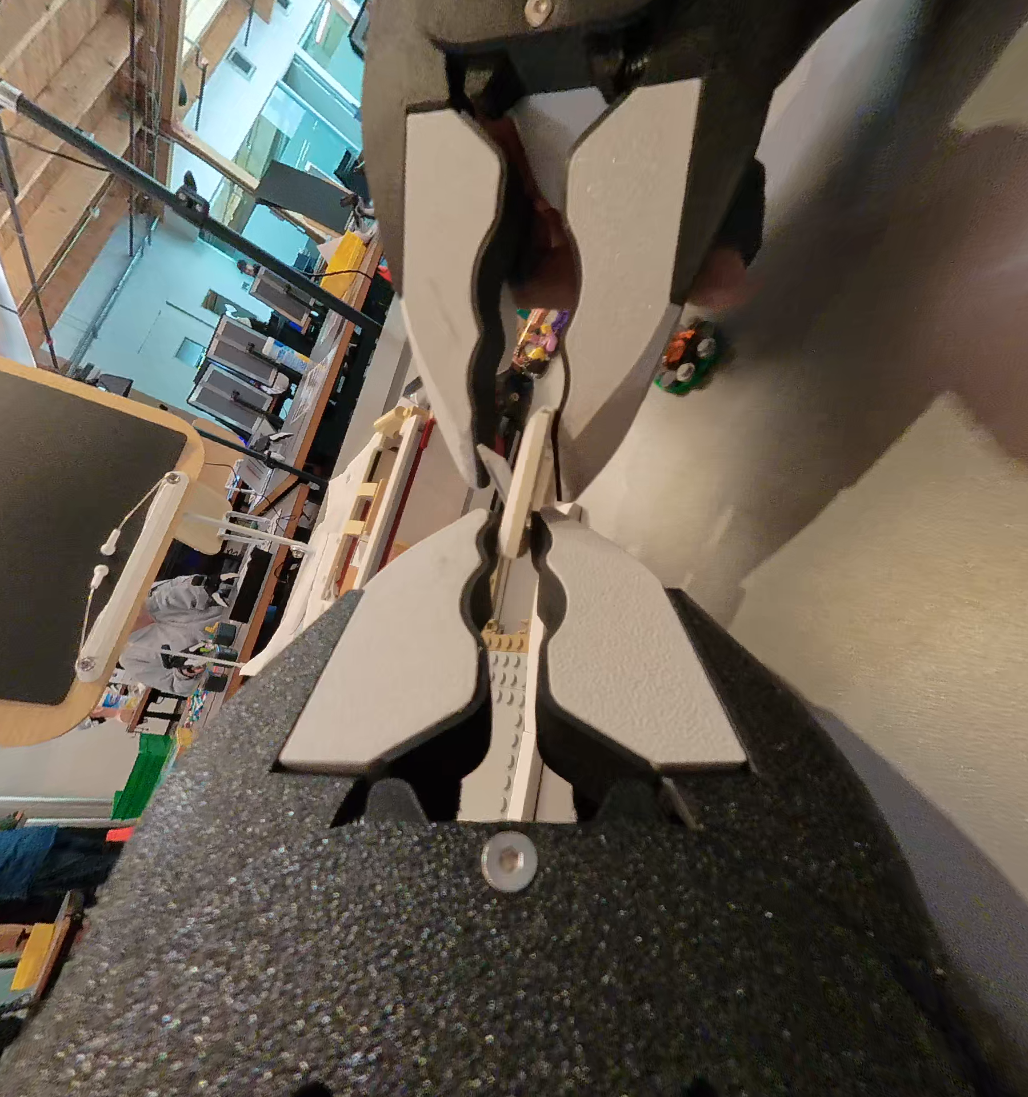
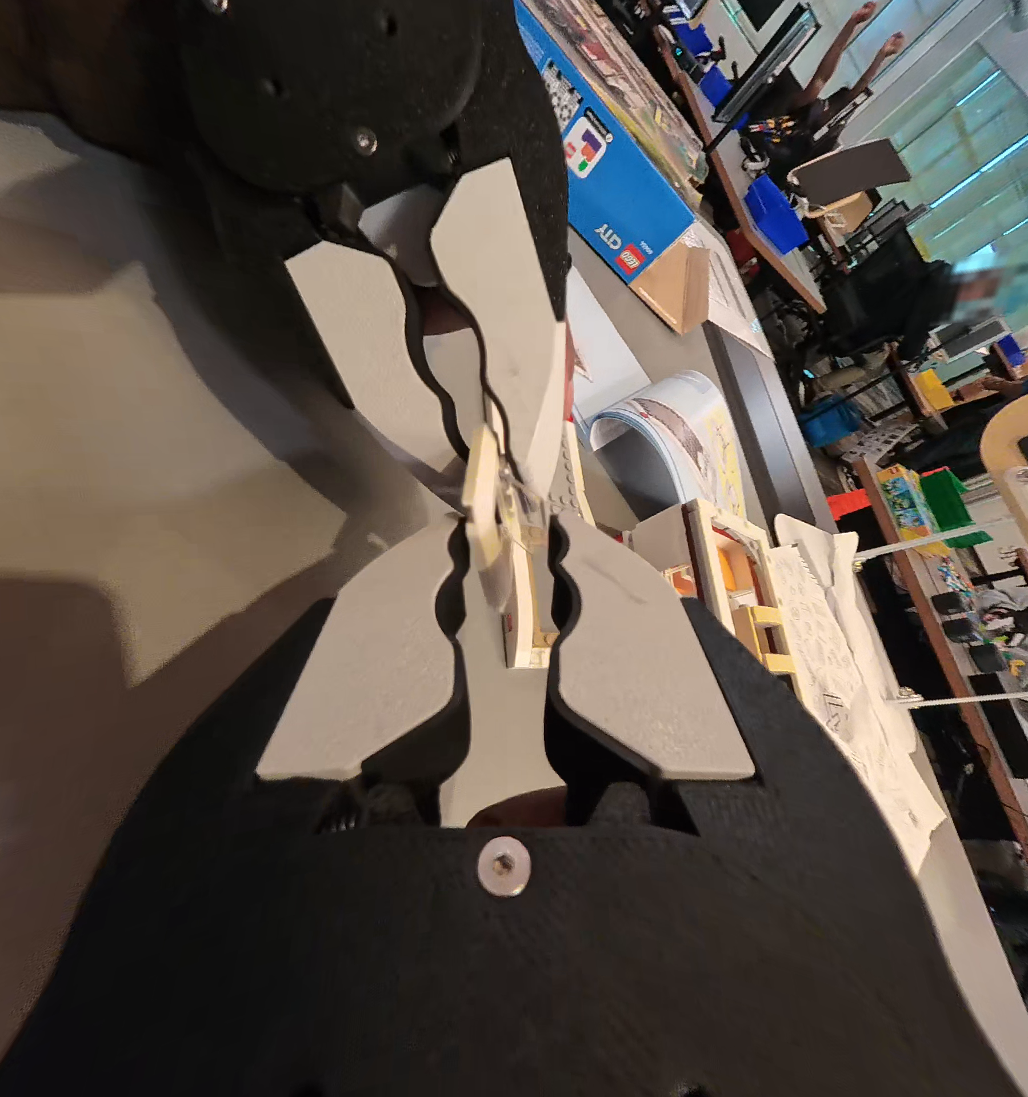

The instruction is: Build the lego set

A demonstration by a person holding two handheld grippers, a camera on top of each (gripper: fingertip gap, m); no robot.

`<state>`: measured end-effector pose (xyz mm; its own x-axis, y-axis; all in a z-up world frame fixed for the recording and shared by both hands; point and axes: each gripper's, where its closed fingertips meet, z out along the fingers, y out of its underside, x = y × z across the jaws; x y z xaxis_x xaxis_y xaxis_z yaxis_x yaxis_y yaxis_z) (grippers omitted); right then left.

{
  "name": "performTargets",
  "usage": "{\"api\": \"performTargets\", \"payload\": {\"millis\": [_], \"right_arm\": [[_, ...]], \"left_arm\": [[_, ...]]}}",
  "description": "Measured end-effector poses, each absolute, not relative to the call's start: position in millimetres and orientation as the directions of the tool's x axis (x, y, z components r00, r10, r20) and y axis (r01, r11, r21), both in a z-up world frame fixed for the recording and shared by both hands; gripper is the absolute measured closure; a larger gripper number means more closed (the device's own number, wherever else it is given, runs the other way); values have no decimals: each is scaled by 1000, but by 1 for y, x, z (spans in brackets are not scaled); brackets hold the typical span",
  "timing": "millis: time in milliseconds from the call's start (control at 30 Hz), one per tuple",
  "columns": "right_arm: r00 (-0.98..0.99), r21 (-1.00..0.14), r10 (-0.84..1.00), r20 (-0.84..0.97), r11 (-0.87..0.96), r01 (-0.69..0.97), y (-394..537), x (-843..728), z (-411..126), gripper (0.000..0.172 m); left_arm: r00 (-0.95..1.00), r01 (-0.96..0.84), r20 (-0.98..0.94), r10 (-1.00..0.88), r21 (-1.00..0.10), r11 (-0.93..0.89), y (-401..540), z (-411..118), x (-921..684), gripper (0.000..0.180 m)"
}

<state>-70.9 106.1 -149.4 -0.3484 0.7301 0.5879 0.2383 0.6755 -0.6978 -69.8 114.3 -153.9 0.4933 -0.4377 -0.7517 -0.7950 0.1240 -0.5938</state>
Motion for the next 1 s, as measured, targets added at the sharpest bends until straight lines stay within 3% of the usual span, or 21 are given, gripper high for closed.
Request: {"api": "performTargets", "payload": {"millis": [267, 533, 600, 767, 833, 1000], "right_arm": [[-328, -629, 663, 673, 746, 218, 108, -70, -149, 164], [-302, -603, 634, 712, 773, 198, 109, -70, -144, 166], [-280, -569, 598, 751, 801, 185, 111, -70, -143, 166], [-236, -517, 529, 815, 848, 116, 106, -68, -133, 166], [-226, -495, 497, 838, 866, 70, 99, -66, -129, 166], [-209, -451, 440, 873, 893, -3, 85, -64, -125, 166]], "left_arm": [[562, -759, -712, -420, -646, 81, 118, -150, -76, 170], [588, -726, -666, -459, -685, 62, 117, -153, -75, 169], [609, -695, -607, -511, -719, 25, 115, -157, -79, 155], [695, -421, -253, -673, -902, -96, 104, -150, -78, 126], [674, -258, -74, -735, -956, -140, 98, -140, -70, 123], [518, -14, 257, -816, -951, -308, 84, -130, -55, 119]]}}
